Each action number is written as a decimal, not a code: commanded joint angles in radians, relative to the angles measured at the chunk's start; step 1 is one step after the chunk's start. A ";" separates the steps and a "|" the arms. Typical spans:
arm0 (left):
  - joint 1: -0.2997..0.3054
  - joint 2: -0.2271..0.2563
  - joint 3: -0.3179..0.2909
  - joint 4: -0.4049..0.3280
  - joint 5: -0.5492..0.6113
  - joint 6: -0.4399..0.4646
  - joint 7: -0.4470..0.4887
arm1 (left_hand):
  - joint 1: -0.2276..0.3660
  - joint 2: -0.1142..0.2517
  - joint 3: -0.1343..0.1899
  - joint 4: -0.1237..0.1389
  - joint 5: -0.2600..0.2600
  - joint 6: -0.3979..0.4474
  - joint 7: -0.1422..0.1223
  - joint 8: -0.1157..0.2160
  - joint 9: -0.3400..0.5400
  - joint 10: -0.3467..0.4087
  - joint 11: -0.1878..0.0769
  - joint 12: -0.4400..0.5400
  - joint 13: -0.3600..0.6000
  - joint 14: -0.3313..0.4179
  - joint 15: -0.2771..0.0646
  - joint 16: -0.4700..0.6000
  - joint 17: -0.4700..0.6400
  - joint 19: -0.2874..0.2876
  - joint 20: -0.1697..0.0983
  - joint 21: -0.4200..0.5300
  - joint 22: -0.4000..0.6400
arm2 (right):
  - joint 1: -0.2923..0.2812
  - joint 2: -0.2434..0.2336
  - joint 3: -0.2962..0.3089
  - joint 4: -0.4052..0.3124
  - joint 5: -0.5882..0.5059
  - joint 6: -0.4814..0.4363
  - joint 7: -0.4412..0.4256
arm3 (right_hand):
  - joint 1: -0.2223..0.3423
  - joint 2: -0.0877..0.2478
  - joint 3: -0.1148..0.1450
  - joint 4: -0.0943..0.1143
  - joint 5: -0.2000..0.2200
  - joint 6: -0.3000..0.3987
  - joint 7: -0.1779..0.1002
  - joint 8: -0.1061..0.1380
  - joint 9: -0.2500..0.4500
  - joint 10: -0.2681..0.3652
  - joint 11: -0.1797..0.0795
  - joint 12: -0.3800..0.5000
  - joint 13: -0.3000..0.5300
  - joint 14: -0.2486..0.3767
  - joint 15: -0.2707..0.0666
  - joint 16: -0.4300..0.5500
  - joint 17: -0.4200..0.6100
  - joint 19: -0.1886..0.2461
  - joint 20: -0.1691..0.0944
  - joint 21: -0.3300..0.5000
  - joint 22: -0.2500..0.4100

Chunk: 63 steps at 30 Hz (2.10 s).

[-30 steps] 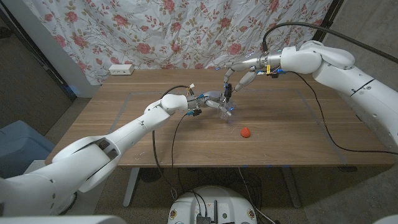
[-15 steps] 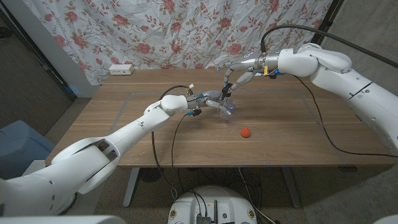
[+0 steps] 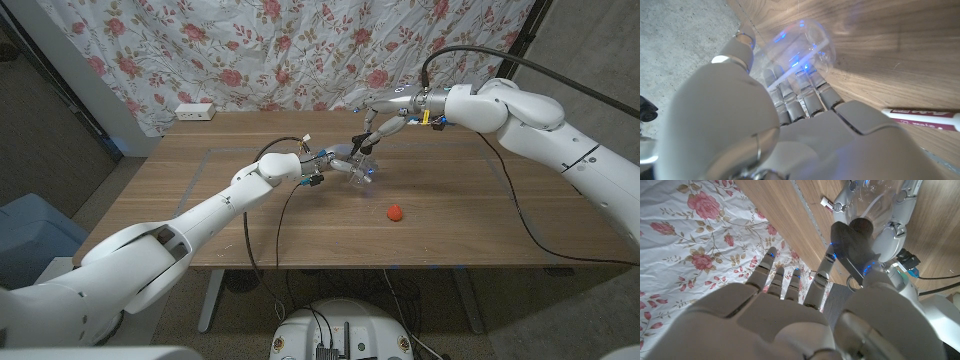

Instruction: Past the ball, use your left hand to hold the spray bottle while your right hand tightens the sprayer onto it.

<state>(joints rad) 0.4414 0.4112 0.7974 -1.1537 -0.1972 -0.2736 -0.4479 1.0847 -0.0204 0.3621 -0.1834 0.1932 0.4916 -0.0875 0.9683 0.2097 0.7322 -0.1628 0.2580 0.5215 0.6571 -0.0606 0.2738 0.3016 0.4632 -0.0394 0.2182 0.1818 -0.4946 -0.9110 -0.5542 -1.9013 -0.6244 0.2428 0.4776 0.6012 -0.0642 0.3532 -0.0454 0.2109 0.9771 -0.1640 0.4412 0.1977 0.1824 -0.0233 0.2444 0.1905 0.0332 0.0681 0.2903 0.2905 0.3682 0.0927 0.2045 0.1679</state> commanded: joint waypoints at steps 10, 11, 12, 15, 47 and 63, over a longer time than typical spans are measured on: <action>0.012 -0.002 -0.002 -0.013 -0.002 0.010 0.021 | -0.085 0.150 0.018 0.021 0.004 0.052 0.010 0.008 -0.002 0.013 -0.004 -0.005 0.005 0.014 -0.131 -0.006 0.001 0.004 0.003 -0.001 0.002 | -0.093 0.004 0.013 -0.115 -0.069 -0.220 -0.059 | -0.018 0.021 -0.004 -0.009 -0.008 0.092 0.006 0.034 0.007 0.082 -0.005 0.012 0.002 0.053 -0.024 0.022 -0.002 0.052 -0.014 0.009 0.003; 0.013 -0.002 -0.003 -0.014 -0.003 0.011 0.021 | -0.086 0.149 0.018 0.021 0.004 0.053 0.011 0.008 -0.002 0.014 -0.003 -0.005 0.005 0.015 -0.131 -0.006 0.000 0.004 0.003 -0.001 0.002 | -0.100 0.004 0.015 -0.119 -0.073 -0.229 -0.069 | -0.019 0.022 -0.003 -0.010 -0.008 0.094 0.005 0.034 0.007 0.084 -0.005 0.011 0.002 0.057 -0.027 0.024 -0.002 0.057 -0.017 0.010 0.003; 0.014 -0.002 -0.003 -0.015 -0.003 0.012 0.023 | -0.086 0.150 0.019 0.021 0.004 0.054 0.011 0.009 -0.002 0.014 -0.002 -0.005 0.006 0.014 -0.130 -0.006 0.000 0.004 0.003 -0.001 0.002 | -0.105 0.004 0.016 -0.122 -0.077 -0.237 -0.076 | -0.019 0.024 -0.003 -0.011 -0.009 0.098 0.007 0.036 0.007 0.089 -0.004 0.012 0.002 0.063 -0.029 0.025 -0.002 0.061 -0.020 0.010 0.003; 0.016 -0.001 -0.003 -0.019 -0.002 0.013 0.025 | -0.086 0.151 0.019 0.020 0.004 0.054 0.012 0.009 -0.002 0.014 -0.001 -0.005 0.006 0.014 -0.130 -0.006 0.000 0.004 0.003 -0.001 0.002 | -0.114 0.007 0.014 -0.135 -0.088 -0.265 -0.081 | -0.020 0.027 -0.002 -0.015 -0.010 0.116 0.004 0.042 0.008 0.102 -0.006 0.013 0.002 0.074 -0.033 0.029 -0.003 0.067 -0.023 0.010 0.003; 0.032 0.005 -0.006 -0.034 -0.008 0.010 0.029 | -0.090 0.158 0.026 0.018 0.005 0.055 0.014 0.010 -0.003 0.014 0.000 -0.007 0.008 0.015 -0.126 -0.009 -0.001 0.004 0.004 -0.002 0.002 | -0.179 0.076 -0.048 -0.241 -0.263 -0.529 -0.067 | -0.009 0.057 0.010 -0.065 -0.018 0.308 0.007 0.129 0.029 0.239 -0.015 0.018 0.001 0.196 -0.089 0.072 -0.007 0.128 -0.036 0.006 0.005; 0.044 0.010 -0.011 -0.045 -0.011 0.015 0.044 | -0.088 0.160 0.029 0.015 0.005 0.057 0.015 0.011 -0.003 0.018 -0.003 -0.006 0.009 0.017 -0.126 -0.008 0.000 0.004 0.005 -0.002 0.002 | -0.181 0.123 -0.074 -0.263 -0.331 -0.642 -0.020 | 0.014 0.078 0.025 -0.087 -0.024 0.367 0.018 0.168 0.043 0.268 -0.020 0.013 0.000 0.222 -0.096 0.081 -0.007 0.148 -0.037 0.007 0.006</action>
<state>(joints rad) 0.4788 0.4182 0.7883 -1.1929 -0.2049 -0.2625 -0.4089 1.0847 -0.0204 0.3663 -0.1876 0.1932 0.4916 -0.0875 0.9710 0.2048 0.7360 -0.1591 0.2575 0.5261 0.6645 -0.0642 0.2668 0.3020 0.4632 -0.0393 0.2182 0.1818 -0.6725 -0.8208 -0.6081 -2.1492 -0.9084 -0.3218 0.4261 0.6122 0.0070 0.3783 -0.1259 0.1884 1.3344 -0.1467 0.6001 0.2353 0.4420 -0.0427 0.2592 0.1910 0.2453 -0.0267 0.3666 0.2830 0.5073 0.0609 0.2122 0.1700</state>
